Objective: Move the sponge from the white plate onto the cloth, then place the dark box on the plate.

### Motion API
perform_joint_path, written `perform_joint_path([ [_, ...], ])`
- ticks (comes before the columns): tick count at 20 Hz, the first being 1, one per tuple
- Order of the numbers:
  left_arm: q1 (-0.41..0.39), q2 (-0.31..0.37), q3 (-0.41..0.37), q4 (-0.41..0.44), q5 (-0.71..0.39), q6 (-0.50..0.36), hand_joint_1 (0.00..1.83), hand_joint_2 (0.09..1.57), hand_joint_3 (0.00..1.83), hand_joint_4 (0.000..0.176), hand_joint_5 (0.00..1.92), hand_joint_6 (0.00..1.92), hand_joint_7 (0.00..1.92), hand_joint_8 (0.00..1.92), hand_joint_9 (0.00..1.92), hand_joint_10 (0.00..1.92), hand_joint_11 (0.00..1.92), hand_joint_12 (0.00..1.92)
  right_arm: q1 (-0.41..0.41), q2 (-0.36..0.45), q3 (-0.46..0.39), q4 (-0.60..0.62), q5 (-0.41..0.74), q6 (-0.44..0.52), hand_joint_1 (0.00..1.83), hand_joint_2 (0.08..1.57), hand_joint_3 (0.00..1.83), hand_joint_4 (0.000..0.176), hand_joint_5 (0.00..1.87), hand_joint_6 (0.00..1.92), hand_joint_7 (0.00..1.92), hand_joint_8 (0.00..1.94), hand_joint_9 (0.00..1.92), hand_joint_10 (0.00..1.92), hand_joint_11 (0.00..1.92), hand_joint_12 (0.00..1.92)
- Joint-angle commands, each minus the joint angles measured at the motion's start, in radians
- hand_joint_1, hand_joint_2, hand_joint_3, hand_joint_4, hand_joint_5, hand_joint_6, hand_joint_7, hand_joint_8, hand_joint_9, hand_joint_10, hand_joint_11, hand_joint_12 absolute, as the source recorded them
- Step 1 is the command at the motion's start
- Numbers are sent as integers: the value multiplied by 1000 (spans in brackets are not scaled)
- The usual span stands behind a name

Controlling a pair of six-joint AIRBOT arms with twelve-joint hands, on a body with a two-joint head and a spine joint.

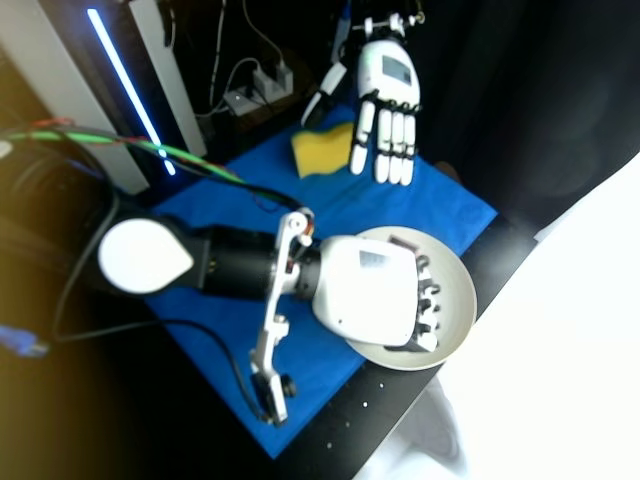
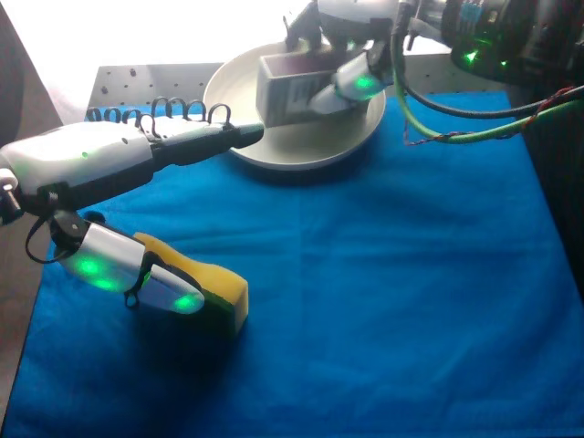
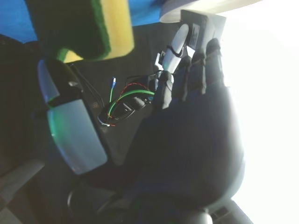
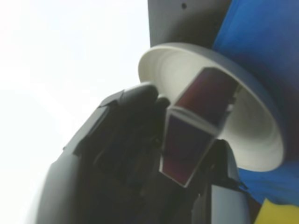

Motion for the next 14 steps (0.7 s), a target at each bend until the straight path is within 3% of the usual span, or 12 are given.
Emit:
perform_joint_path([
  [1,-14,-6,6,-27,-102,-9,759,799,3,168,0,0,50,7,26,6,62,33,19,0,5,30,59,1,728,974,0,105,210,7,302,62,382,304,223,1008],
  [2,-14,-6,6,-27,-103,-10,764,797,1,174,0,0,47,5,22,3,62,34,19,-1,5,30,59,2,716,968,0,121,151,1,245,12,344,110,117,882],
  [3,-14,-7,7,-27,-103,-12,775,787,0,176,0,0,48,5,20,2,60,33,19,-1,3,28,60,3,697,962,0,137,100,0,193,2,312,32,53,927],
  [5,-14,-7,8,-27,-104,-14,771,794,1,168,0,0,55,6,30,6,70,39,19,-1,2,24,60,3,695,919,0,171,6,0,81,4,174,6,0,649],
  [6,-14,-7,8,-27,-105,-16,771,794,1,168,0,0,55,6,30,6,70,39,19,-1,-3,18,61,3,695,919,0,171,6,0,81,4,174,6,0,649],
  [7,-13,-7,8,-27,-106,-18,768,798,2,168,0,0,53,4,28,4,63,37,19,-1,-12,8,62,3,658,886,0,176,0,0,14,3,51,28,0,215],
  [8,-13,-8,8,-28,-107,-19,768,798,2,168,0,0,53,4,28,4,63,37,19,-1,-14,9,69,7,658,886,0,176,0,0,14,3,51,28,0,215],
  [9,-13,-9,8,-30,-107,-19,773,797,2,153,0,0,60,6,35,6,65,39,19,3,-14,9,89,21,628,849,0,176,0,0,0,0,16,6,0,13],
  [11,-11,-9,7,-37,-111,-21,785,789,0,167,0,0,59,4,27,2,51,33,19,36,-15,10,158,75,616,832,0,176,0,0,0,0,55,18,45,21],
  [14,7,-7,3,-56,-127,-32,809,779,0,149,18,6,74,8,39,5,49,34,7,117,-37,80,270,116,572,818,0,176,0,0,0,0,0,0,0,0],
])
